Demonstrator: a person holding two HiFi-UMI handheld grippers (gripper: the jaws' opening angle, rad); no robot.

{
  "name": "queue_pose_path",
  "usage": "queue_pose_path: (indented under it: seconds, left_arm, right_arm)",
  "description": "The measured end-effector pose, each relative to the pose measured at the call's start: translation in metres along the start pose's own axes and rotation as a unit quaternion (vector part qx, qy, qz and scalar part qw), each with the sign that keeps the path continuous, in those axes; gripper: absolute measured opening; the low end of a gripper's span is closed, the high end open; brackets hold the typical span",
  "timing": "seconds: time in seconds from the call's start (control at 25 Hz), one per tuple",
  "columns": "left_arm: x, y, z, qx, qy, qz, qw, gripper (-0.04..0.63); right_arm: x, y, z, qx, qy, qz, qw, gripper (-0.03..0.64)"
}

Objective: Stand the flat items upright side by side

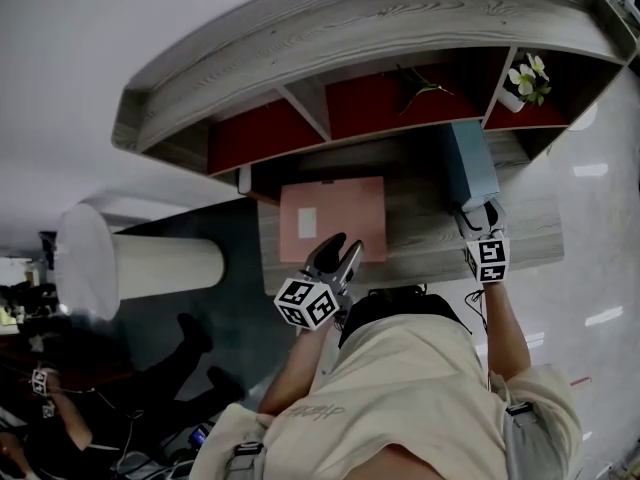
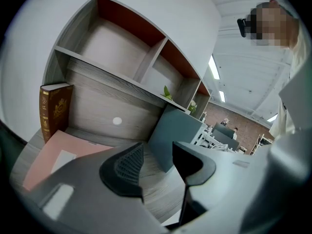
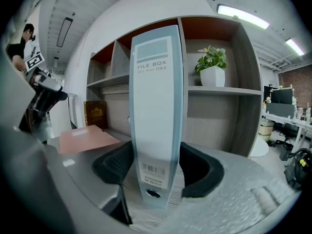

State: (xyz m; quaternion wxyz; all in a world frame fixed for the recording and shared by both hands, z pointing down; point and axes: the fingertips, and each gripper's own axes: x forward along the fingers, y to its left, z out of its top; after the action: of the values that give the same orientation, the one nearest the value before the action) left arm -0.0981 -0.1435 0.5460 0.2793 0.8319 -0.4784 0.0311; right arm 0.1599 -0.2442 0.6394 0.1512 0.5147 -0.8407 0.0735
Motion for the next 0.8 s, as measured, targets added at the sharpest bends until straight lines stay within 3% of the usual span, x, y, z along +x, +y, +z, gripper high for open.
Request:
queue_pose_path:
  seconds: [0.6,0.8]
  left_arm:
    - [0.021,0.001,0.020,0.010,0.004,0.001,0.9999,0.204]
    - [0.013,0.006,0.015,0.001,0.005,-0.002,1.0000,0.204]
  right_arm:
    - [0.014,-0.008,0.010,-0.004,-0.006,0.000,1.000,0.307]
    - [0.008,-0.011,0.009,-0.022,0.008,-0.018,1.000,0.353]
